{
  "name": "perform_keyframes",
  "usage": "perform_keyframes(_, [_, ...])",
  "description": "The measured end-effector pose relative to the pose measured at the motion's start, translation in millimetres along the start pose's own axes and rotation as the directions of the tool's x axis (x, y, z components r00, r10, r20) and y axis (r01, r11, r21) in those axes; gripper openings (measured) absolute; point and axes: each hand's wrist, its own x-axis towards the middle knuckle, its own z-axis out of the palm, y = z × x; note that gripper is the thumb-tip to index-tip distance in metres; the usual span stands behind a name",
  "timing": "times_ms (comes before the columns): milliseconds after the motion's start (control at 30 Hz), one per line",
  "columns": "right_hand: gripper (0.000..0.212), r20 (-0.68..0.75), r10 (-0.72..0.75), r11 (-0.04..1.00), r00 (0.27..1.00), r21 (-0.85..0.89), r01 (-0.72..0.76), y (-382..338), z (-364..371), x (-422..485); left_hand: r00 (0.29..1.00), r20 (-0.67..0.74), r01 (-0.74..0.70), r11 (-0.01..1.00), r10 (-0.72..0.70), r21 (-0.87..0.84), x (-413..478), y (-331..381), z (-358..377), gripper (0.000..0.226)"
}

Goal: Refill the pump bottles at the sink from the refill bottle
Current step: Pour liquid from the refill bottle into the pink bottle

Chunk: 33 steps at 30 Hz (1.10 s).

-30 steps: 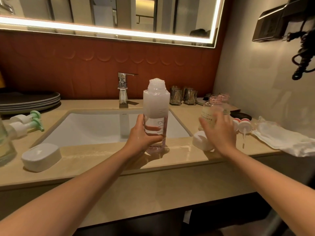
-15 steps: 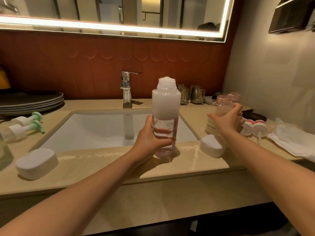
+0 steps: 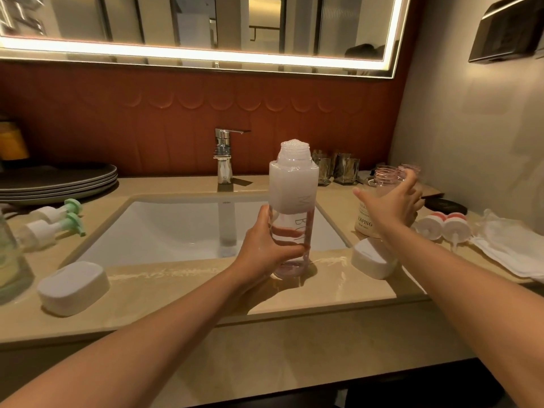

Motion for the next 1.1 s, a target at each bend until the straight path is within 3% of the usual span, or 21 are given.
perform_keyframes(200, [0.074,0.018,0.054,0.996,0.998,-0.071,-0.053,-5.2,7.4,2.9,1.000,-0.020,-0.016,1.000,0.016,0.024,3.0,-3.2,-0.7,0.066])
perform_keyframes(367, [0.070,0.122,0.075,0.992,0.990,0.093,-0.086,-8.1,6.8,1.9,0.998,-0.060,-0.011,1.000,0.012,0.025,6.7,-5.5,-3.2,0.066])
perform_keyframes(533, [0.067,0.244,-0.131,0.974,0.961,0.214,0.078,-17.7,-1.9,-9.5,0.993,-0.114,-0.001,0.999,0.007,0.050,8.0,-2.6,-16.0,0.070])
perform_keyframes(633, [0.071,0.330,-0.234,0.948,0.914,0.288,0.138,-32.0,-9.2,-27.3,0.990,-0.139,0.014,0.987,0.009,0.162,9.7,1.0,-29.7,0.074])
perform_keyframes(833, [0.060,0.476,-0.322,0.885,0.818,0.459,0.082,-51.2,-15.7,-92.7,0.964,-0.238,0.025,0.845,0.122,0.534,1.0,9.9,-52.9,0.074])
perform_keyframes(1100, [0.068,0.471,-0.354,0.855,0.808,0.513,0.075,-47.0,-19.7,-129.1,0.958,-0.232,0.073,0.641,0.167,0.764,-10.0,13.6,-82.3,0.075])
